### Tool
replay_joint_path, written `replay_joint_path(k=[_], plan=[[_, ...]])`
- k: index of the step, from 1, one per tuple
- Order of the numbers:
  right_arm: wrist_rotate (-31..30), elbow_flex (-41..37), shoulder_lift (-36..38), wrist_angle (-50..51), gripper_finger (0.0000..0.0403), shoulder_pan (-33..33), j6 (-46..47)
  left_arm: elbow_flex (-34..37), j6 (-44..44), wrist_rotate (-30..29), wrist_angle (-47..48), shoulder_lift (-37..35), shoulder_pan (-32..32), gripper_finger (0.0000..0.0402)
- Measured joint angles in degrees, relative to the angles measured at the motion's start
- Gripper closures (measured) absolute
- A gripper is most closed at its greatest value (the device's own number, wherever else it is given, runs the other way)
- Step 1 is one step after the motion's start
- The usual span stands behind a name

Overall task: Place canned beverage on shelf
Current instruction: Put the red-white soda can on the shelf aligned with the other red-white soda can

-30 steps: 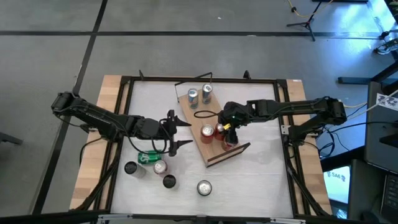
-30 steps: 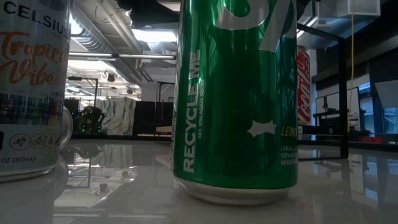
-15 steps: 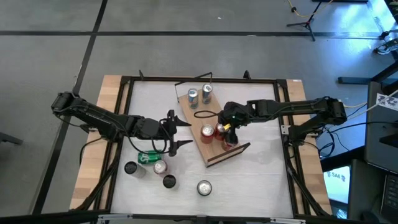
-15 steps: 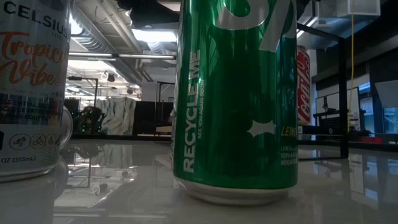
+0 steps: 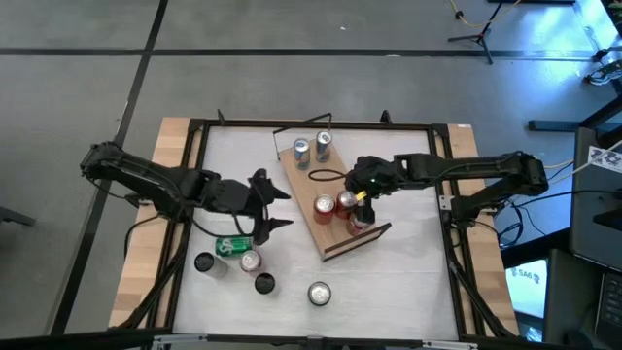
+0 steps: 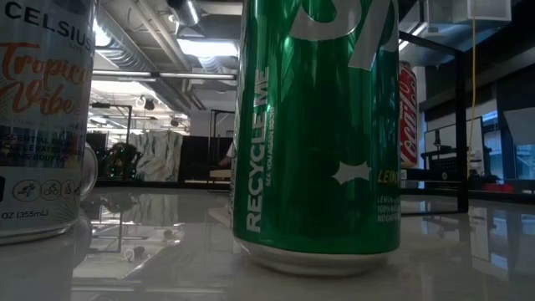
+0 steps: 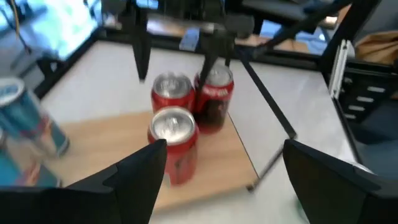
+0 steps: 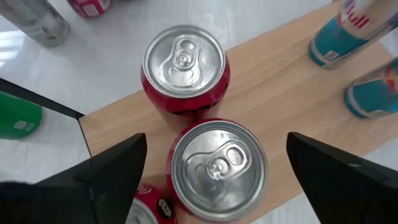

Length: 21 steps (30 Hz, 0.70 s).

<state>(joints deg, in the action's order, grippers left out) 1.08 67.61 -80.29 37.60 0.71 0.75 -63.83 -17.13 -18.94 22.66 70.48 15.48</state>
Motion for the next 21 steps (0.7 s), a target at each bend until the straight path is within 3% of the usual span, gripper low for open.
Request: replay_joint_path(k=[6,15,21], plan=[[0.00,0.02,4.68,0.30,0.0024,0.00,0.00,-7.30,-10.98,0.15,15.35,0.00,5.09,0.0090],[-0.02,0.04,9.56,0.28,0.0024,0.02,-0.01,-7.55,-28.87,0.42,26.58,1.52,15.89,0.0090],[-0.01,0.04,9.83,0.31,0.0024,0.02,0.00,-7.55,-34.48,0.59,31.10,6.23,20.29,0.0090]])
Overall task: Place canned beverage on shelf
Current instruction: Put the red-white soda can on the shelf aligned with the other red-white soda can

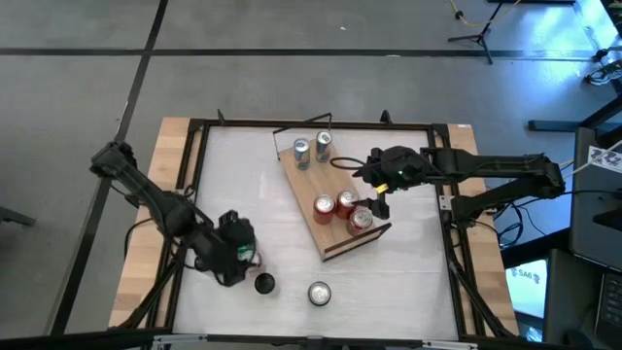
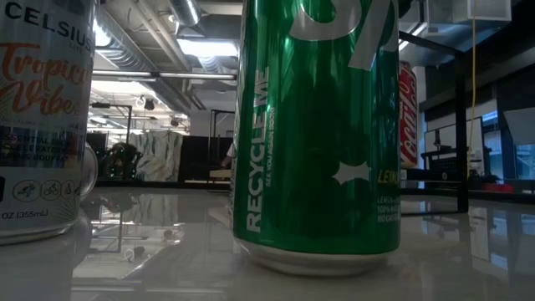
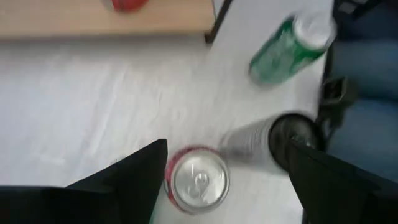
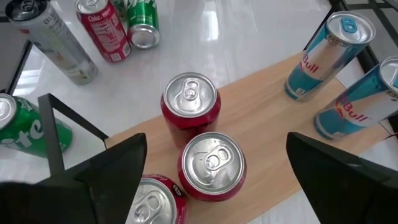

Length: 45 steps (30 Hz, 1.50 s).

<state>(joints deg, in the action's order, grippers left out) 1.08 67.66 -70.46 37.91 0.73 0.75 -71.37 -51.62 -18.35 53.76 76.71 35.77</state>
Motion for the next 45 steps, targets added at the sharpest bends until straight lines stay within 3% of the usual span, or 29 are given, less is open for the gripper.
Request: replay_joint_path(k=[14,45], plan=[[0.01,0.00,-0.02,-0.02,0.0024,0.04,0.00,0.00,-3.43,6.37,7.20,9.16,0.57,0.0090],[-0.02,0.00,-0.04,0.00,0.0024,0.02,0.00,0.04,-3.50,7.13,7.49,9.20,0.99,0.0090]])
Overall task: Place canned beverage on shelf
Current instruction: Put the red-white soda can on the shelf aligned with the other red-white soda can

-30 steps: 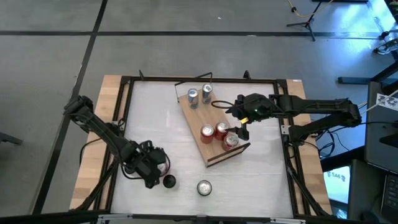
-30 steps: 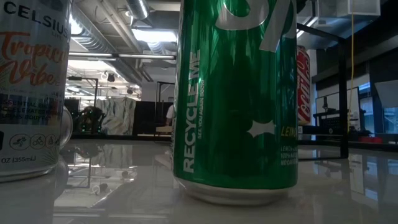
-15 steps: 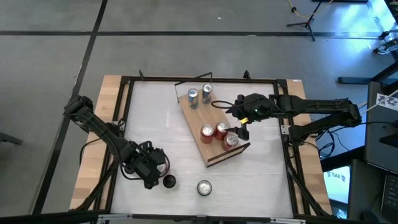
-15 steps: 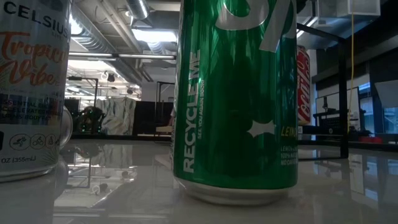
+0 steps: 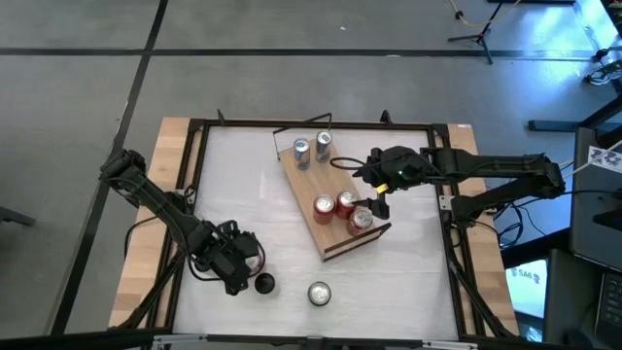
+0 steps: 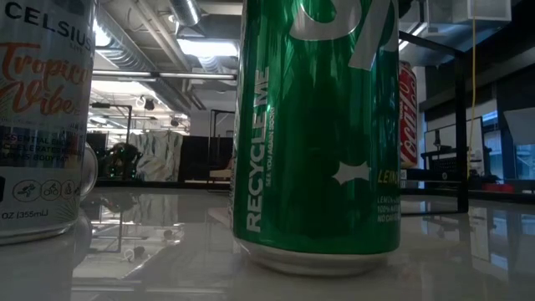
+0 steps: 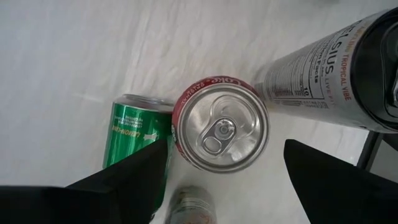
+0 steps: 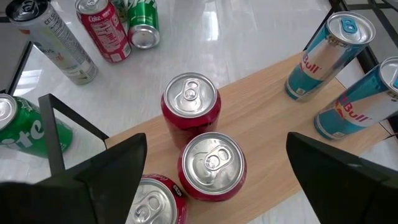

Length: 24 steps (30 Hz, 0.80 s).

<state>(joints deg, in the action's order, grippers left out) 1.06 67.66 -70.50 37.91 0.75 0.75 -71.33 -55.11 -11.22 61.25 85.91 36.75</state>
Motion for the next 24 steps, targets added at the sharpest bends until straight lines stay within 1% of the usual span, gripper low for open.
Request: replay_joint_path(k=[6,11,14,18,21,24], plan=[[0.02,0.00,0.00,0.00,0.0024,-0.02,0.00,0.00,-0.02,0.27,0.00,-0.02,-0.25,0.0090],[0.00,0.00,0.00,0.00,0.0024,-0.04,0.00,0.00,0.01,2.49,0.00,-0.02,-1.33,0.0090],[0.02,0.00,0.00,0.00,0.0024,-0.04,0.00,0.06,0.32,2.87,-0.06,-0.02,-1.72,0.0090],[0.01,0.00,0.00,0.00,0.0024,-0.04,0.00,1.95,0.61,3.38,-1.58,-0.02,-1.88,0.0090],[0.00,0.00,0.00,0.02,0.0024,-0.04,0.00,4.46,0.63,6.27,-4.10,-0.02,-1.88,0.0090],[0.00,0.00,0.00,0.02,0.0024,-0.02,0.00,6.13,0.63,7.54,-5.53,-0.02,-1.86,0.0090]])
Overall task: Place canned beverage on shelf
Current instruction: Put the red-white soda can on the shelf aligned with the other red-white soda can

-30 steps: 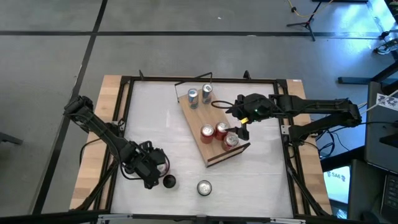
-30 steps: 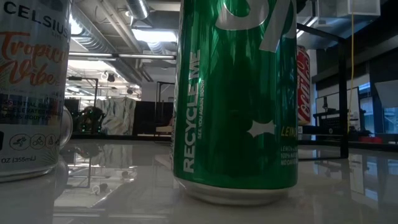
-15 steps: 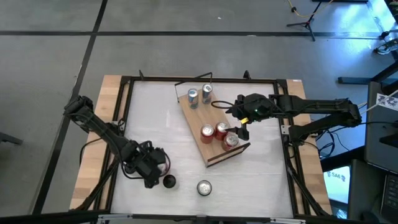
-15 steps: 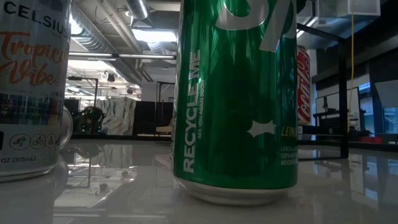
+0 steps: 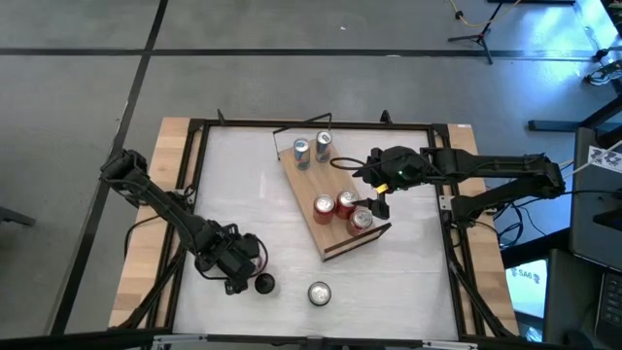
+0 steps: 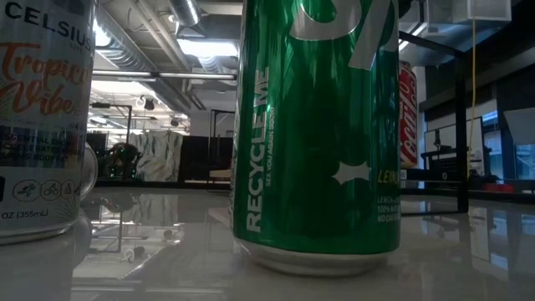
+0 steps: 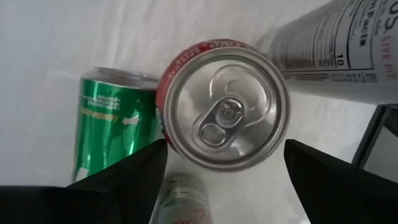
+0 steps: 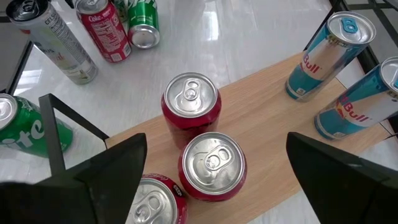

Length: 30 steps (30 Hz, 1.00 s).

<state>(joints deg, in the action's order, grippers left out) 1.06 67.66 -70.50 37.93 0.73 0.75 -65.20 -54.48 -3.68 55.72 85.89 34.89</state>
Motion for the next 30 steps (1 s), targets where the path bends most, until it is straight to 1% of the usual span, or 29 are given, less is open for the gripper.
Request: replay_joint_path(k=[12,24,30], plan=[[0.01,0.00,0.00,-0.01,0.0024,0.00,0.00,0.69,1.11,-3.54,-1.64,0.00,0.00,0.0090],[0.01,0.00,0.00,0.02,0.0024,0.01,0.00,0.69,1.07,-5.07,-4.21,0.00,0.00,0.0090],[0.01,0.00,0.00,0.41,0.0024,0.05,0.00,0.69,0.91,-8.96,-4.51,0.00,0.02,0.0090]])
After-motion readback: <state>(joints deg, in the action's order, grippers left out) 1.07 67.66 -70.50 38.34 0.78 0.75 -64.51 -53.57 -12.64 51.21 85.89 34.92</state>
